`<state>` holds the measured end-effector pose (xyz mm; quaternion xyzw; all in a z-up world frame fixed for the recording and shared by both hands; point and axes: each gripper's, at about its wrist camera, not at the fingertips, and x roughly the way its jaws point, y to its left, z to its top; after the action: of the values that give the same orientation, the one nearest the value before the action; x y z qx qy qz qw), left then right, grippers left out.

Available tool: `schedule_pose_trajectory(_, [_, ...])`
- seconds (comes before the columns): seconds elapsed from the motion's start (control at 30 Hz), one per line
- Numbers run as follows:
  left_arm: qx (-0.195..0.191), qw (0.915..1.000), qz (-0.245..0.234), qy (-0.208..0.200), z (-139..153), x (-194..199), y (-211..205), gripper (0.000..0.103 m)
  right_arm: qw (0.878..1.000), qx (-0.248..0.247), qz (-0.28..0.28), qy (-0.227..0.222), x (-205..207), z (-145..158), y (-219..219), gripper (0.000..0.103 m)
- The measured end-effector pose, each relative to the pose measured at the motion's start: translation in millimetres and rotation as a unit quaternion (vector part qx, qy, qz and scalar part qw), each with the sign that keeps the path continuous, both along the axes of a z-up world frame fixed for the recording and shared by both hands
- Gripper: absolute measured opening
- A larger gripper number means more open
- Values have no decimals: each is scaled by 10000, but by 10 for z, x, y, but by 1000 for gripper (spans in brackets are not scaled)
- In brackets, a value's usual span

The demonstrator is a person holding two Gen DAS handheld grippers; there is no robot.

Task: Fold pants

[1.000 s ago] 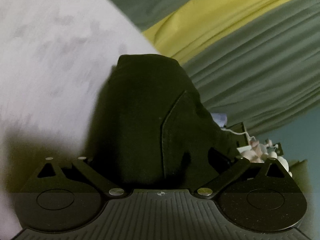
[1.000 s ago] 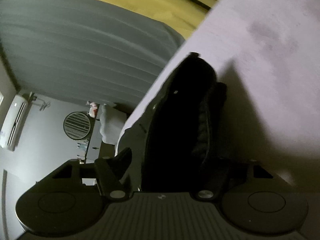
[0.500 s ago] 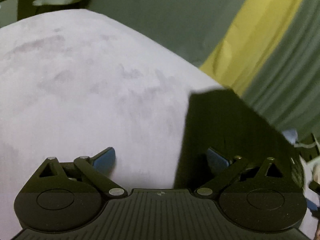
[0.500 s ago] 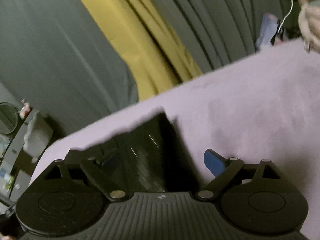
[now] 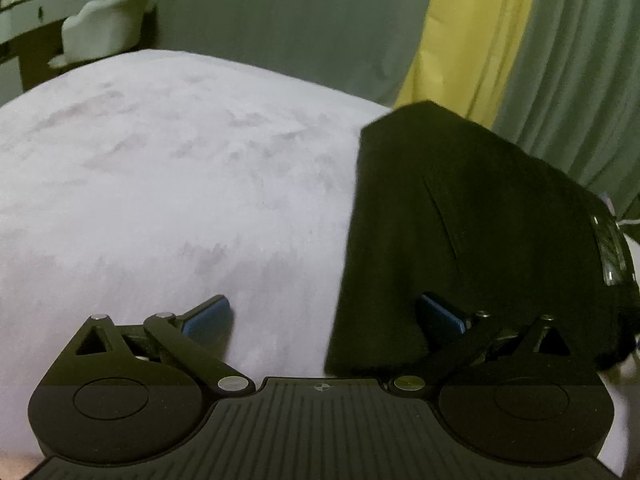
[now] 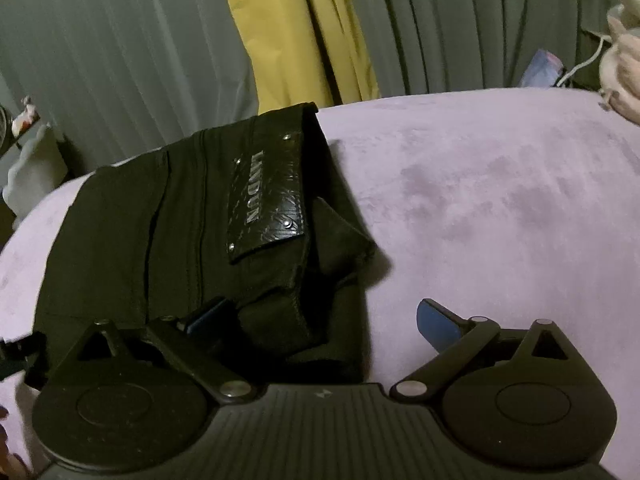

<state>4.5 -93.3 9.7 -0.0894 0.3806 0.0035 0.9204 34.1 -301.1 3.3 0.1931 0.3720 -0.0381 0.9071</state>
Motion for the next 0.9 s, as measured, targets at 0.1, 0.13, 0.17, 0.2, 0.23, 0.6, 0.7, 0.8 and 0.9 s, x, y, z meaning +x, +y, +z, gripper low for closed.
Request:
schedule_pose_trajectory(0.1, [-23, 10000, 12, -2, 13, -94, 0, 103, 9999, -12, -117, -18, -99, 46, 37, 99])
schedule_pose_trajectory(0.13, [-58, 10000, 13, 12, 28, -130, 8, 103, 9998, -61, -173, 24, -148, 73, 63, 99])
schedule_pose_trajectory(0.17, [-81, 10000, 10, 38, 39, -157, 9, 103, 9997, -126, -219, 71, -195, 94, 93, 99])
schedule_pose_trajectory(0.2, [-91, 9999, 0, 66, 40, -173, 3, 103, 9993, -221, -269, 148, -243, 102, 134, 99])
schedule_pose_trajectory(0.23, [-70, 9999, -45, 134, 33, -202, -7, 103, 9990, -276, -293, 196, -284, 111, 171, 99])
schedule_pose_trajectory(0.6, [277, 9983, -450, 248, 81, -575, -295, 103, 9979, -647, 56, -84, -767, 186, 583, 99])
schedule_pose_trajectory(0.7, [198, 9986, -349, 334, 98, -605, -281, 103, 9965, -738, 366, -103, -849, 166, 754, 99])
schedule_pose_trajectory(0.8, [208, 9992, -212, 271, 145, -680, -258, 103, 9930, -990, 613, -217, -919, 176, 911, 99])
schedule_pose_trajectory(0.9, [217, 9993, -162, 249, 160, -732, -266, 103, 9889, -1275, 693, -306, -950, 190, 1035, 99])
